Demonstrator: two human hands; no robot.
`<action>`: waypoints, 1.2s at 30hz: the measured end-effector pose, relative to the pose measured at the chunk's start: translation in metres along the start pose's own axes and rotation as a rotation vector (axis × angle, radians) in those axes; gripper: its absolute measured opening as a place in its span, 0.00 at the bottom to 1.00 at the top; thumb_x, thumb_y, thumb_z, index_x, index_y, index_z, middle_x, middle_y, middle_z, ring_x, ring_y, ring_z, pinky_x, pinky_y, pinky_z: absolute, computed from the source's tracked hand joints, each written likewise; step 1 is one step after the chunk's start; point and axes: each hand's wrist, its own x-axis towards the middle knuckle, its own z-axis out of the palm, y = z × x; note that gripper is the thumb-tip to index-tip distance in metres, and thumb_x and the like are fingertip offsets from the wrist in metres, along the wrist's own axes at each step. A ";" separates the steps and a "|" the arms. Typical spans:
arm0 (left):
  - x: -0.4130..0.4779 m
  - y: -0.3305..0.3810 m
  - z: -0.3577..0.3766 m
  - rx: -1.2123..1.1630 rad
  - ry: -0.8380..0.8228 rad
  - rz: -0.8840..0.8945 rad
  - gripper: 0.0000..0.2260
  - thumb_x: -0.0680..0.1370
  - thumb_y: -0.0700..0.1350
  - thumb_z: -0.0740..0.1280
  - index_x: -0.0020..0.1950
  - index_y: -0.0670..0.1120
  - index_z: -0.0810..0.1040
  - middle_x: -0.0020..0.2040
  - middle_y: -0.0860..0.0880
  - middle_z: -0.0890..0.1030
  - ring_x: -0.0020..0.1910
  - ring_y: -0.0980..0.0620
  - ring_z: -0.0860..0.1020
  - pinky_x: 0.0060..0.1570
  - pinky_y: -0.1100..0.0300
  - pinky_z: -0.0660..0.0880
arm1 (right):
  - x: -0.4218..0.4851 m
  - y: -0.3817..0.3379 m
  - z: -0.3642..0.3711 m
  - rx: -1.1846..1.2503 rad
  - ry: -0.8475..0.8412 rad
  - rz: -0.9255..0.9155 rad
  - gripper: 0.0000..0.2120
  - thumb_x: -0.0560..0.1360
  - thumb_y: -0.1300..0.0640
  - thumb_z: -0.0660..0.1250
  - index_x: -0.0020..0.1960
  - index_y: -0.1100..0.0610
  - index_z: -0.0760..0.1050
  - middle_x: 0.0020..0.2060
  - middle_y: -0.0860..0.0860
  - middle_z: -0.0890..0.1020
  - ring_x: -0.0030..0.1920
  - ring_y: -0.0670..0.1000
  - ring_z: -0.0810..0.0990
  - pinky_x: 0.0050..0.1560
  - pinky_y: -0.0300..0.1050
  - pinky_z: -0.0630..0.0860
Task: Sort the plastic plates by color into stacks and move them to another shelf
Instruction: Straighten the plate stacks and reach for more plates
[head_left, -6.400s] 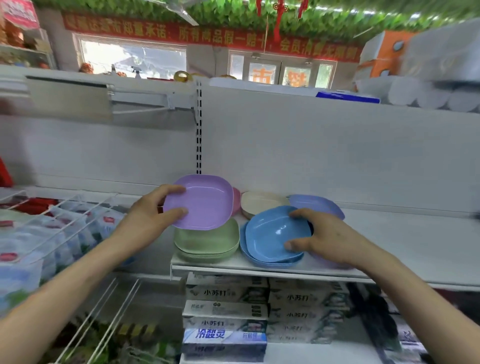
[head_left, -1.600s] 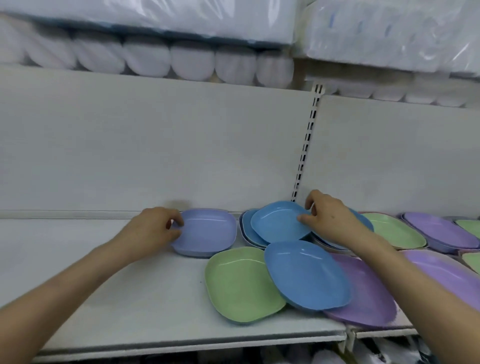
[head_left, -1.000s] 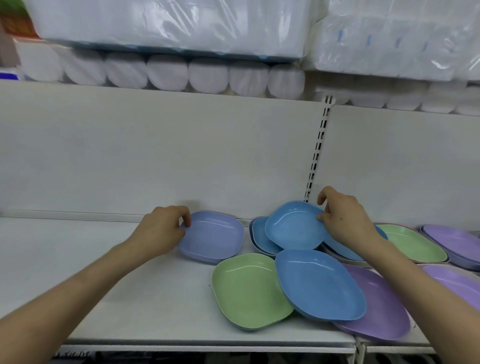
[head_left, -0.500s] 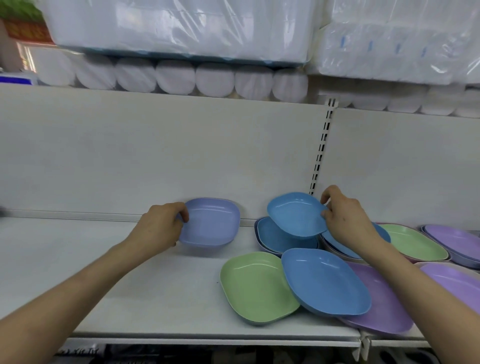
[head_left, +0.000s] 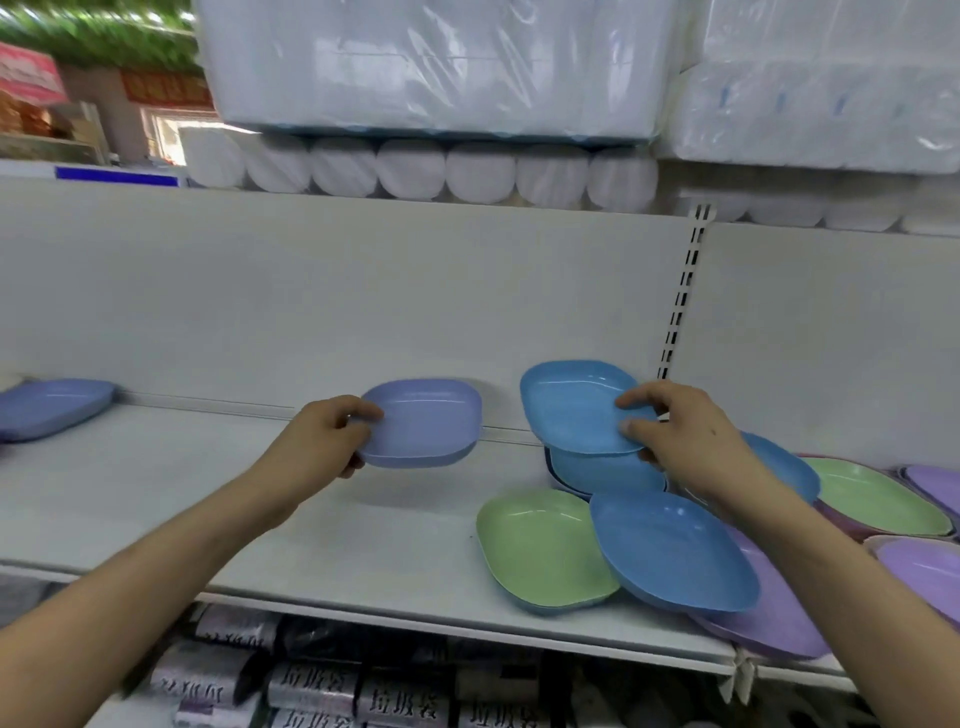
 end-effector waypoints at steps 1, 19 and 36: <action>-0.008 -0.002 -0.006 0.000 0.018 -0.001 0.13 0.82 0.39 0.61 0.58 0.51 0.82 0.44 0.45 0.80 0.35 0.50 0.77 0.44 0.55 0.77 | -0.005 -0.004 0.004 0.031 -0.024 -0.005 0.11 0.77 0.55 0.72 0.58 0.46 0.79 0.50 0.48 0.79 0.34 0.47 0.82 0.34 0.45 0.75; -0.152 -0.090 -0.190 0.095 0.298 -0.112 0.15 0.79 0.42 0.69 0.61 0.61 0.79 0.52 0.51 0.80 0.33 0.49 0.76 0.38 0.53 0.74 | -0.079 -0.150 0.159 0.054 -0.341 -0.251 0.23 0.73 0.46 0.74 0.66 0.42 0.72 0.58 0.45 0.77 0.49 0.52 0.80 0.49 0.48 0.75; -0.296 -0.219 -0.452 0.117 0.487 -0.255 0.17 0.80 0.43 0.69 0.66 0.60 0.76 0.57 0.52 0.79 0.40 0.40 0.80 0.39 0.47 0.78 | -0.221 -0.367 0.391 0.093 -0.551 -0.389 0.28 0.74 0.51 0.73 0.71 0.47 0.68 0.61 0.50 0.75 0.50 0.47 0.78 0.47 0.44 0.73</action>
